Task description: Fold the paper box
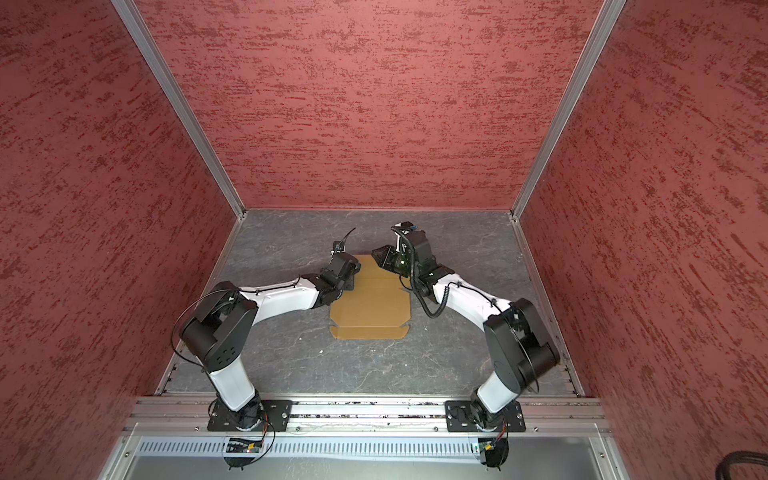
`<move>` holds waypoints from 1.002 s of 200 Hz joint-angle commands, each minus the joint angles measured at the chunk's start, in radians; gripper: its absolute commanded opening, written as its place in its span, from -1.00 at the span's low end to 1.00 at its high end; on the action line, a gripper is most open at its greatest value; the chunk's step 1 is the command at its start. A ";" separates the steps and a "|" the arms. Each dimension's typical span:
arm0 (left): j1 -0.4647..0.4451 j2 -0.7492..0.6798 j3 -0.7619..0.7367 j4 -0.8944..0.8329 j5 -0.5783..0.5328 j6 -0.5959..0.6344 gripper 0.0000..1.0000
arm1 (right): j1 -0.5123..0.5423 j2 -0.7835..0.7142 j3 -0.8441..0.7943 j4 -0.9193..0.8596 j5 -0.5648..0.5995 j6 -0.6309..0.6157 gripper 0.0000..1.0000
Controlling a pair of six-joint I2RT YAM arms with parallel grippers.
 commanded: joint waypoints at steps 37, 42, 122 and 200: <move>-0.003 0.031 0.018 -0.067 -0.032 -0.030 -0.49 | 0.010 0.065 0.037 0.093 -0.026 -0.007 -0.52; -0.003 0.034 0.020 -0.073 -0.033 -0.032 -0.47 | 0.011 0.069 0.036 0.097 -0.027 -0.006 -0.52; 0.002 0.070 0.054 -0.122 -0.029 -0.076 -0.35 | 0.011 0.087 0.020 0.104 -0.015 0.000 -0.53; 0.016 0.068 0.049 -0.137 -0.031 -0.106 -0.80 | 0.011 -0.030 0.017 0.021 0.035 -0.037 -0.38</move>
